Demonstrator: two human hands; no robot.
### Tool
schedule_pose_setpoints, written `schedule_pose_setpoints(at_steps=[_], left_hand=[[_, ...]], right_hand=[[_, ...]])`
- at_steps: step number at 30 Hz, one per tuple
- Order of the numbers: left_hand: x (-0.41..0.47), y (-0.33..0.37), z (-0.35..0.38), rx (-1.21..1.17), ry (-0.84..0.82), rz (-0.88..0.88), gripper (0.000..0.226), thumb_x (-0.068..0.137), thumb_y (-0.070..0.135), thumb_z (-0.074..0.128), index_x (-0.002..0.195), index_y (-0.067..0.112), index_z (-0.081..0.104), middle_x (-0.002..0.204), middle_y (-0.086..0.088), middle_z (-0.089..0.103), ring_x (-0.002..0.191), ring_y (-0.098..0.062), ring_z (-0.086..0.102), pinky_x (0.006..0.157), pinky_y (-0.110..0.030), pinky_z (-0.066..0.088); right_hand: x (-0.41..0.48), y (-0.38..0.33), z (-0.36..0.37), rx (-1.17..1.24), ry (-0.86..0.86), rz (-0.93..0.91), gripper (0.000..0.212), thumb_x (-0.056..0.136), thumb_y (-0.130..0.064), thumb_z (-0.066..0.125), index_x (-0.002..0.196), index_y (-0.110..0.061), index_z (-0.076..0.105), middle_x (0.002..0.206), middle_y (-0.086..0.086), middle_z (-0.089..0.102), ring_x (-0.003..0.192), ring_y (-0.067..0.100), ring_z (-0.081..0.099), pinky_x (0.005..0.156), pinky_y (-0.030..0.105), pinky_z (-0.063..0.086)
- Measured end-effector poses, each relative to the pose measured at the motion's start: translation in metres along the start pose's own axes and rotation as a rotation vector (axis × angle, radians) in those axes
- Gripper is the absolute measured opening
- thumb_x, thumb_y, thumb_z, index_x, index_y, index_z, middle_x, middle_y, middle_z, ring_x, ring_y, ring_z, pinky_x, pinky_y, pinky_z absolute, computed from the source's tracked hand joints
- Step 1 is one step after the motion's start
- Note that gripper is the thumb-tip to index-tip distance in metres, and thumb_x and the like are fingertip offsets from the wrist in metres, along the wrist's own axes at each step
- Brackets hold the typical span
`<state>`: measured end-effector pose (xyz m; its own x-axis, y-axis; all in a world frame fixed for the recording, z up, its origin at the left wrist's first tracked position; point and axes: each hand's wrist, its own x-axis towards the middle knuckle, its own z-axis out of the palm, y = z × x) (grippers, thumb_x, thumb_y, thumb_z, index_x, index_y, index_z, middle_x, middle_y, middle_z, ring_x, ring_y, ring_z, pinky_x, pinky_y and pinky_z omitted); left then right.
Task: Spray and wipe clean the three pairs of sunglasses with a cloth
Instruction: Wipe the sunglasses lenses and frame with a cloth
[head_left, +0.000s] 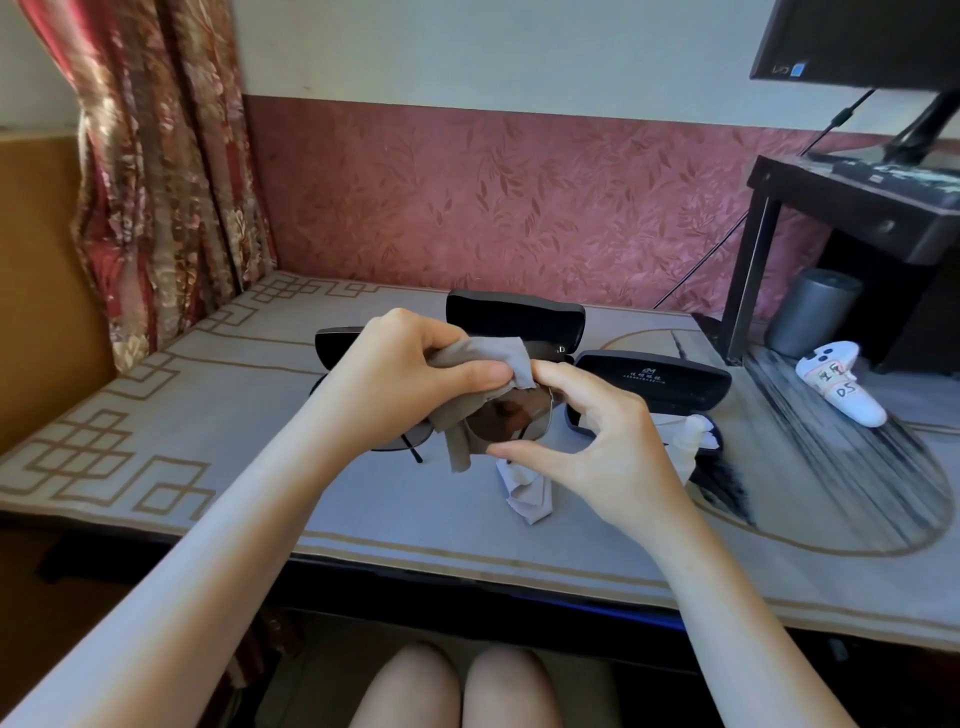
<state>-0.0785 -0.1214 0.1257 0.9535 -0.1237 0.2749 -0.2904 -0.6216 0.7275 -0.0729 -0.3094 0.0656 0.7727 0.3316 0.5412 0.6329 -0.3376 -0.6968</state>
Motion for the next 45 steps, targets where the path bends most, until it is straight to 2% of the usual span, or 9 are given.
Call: schedule_pose_setpoints(at_steps=[5,9,17,21,24,29,34,40,45], left_hand=[[0.0,-0.004,-0.002,-0.035,0.035,-0.057,0.036,0.083,0.033,0.072,0.054,0.015,0.059,0.037,0.012,0.039,0.037,-0.004,0.036,0.039,-0.01,0.026],[0.001,-0.01,-0.009,-0.004,0.042,-0.062,0.042,0.079,0.035,0.075,0.063,-0.001,0.062,0.046,0.001,0.044,0.041,-0.005,0.035,0.041,-0.012,0.027],[0.002,-0.004,-0.007,-0.015,0.008,-0.037,0.035,0.078,0.036,0.075,0.056,0.012,0.063,0.042,0.008,0.053,0.04,-0.002,0.044,0.043,-0.007,0.031],[0.004,-0.011,-0.011,-0.027,0.14,-0.031,0.033,0.081,0.038,0.073,0.066,0.008,0.069,0.057,-0.013,0.06,0.052,-0.011,0.047,0.052,-0.023,0.036],[0.005,-0.023,-0.025,-0.004,0.322,-0.008,0.031,0.08,0.037,0.075,0.071,0.007,0.07,0.07,-0.018,0.068,0.06,-0.023,0.058,0.061,-0.037,0.048],[-0.016,-0.036,-0.037,0.023,0.515,-0.009,0.023,0.088,0.026,0.067,0.078,0.005,0.067,0.066,-0.012,0.063,0.053,-0.002,0.046,0.048,-0.011,0.034],[-0.032,-0.055,-0.011,0.065,0.577,-0.103,0.03,0.094,0.024,0.058,0.071,0.007,0.05,0.06,-0.004,0.048,0.052,-0.002,0.04,0.05,-0.016,0.03],[-0.037,-0.089,0.019,0.032,0.331,-0.289,0.036,0.094,0.024,0.06,0.066,0.009,0.043,0.06,0.0,0.046,0.055,-0.011,0.04,0.046,-0.015,0.031],[-0.041,-0.107,0.041,0.065,0.105,-0.328,0.023,0.091,0.031,0.063,0.082,0.011,0.056,0.072,0.002,0.056,0.067,-0.012,0.05,0.056,-0.014,0.035]], right_hand=[[0.0,-0.003,0.001,0.004,0.015,0.0,0.055,0.067,-0.023,0.085,0.111,-0.037,0.056,0.11,-0.029,0.058,0.107,-0.019,0.052,0.09,0.001,0.035],[-0.001,-0.001,0.0,0.031,0.001,0.011,0.052,0.069,-0.023,0.085,0.114,-0.031,0.062,0.106,-0.02,0.066,0.105,0.002,0.062,0.093,0.014,0.043],[-0.001,-0.005,0.0,0.05,-0.012,0.04,0.052,0.064,-0.038,0.081,0.111,-0.041,0.058,0.109,-0.021,0.066,0.108,0.0,0.06,0.096,0.015,0.041],[-0.001,-0.002,-0.002,0.082,-0.009,0.024,0.05,0.069,-0.021,0.086,0.113,-0.027,0.065,0.102,-0.017,0.068,0.103,0.008,0.063,0.094,0.022,0.045],[-0.001,0.003,-0.003,0.101,0.02,0.006,0.049,0.07,-0.023,0.084,0.115,-0.022,0.065,0.098,-0.017,0.067,0.097,0.014,0.064,0.093,0.033,0.049],[0.006,0.007,-0.004,0.13,0.042,0.04,0.048,0.069,-0.016,0.085,0.113,-0.02,0.065,0.096,-0.006,0.07,0.091,0.012,0.065,0.091,0.023,0.048],[0.012,0.01,-0.001,0.17,0.07,0.063,0.049,0.069,-0.011,0.085,0.112,-0.022,0.064,0.094,-0.002,0.071,0.085,0.011,0.067,0.091,0.026,0.05],[0.016,0.013,-0.001,0.188,0.09,0.094,0.049,0.069,-0.008,0.085,0.114,-0.016,0.065,0.095,-0.001,0.071,0.082,0.012,0.068,0.089,0.027,0.051],[0.017,0.01,0.0,0.197,0.073,0.093,0.048,0.069,-0.008,0.085,0.111,-0.021,0.065,0.094,-0.001,0.071,0.081,0.011,0.068,0.089,0.025,0.051]])
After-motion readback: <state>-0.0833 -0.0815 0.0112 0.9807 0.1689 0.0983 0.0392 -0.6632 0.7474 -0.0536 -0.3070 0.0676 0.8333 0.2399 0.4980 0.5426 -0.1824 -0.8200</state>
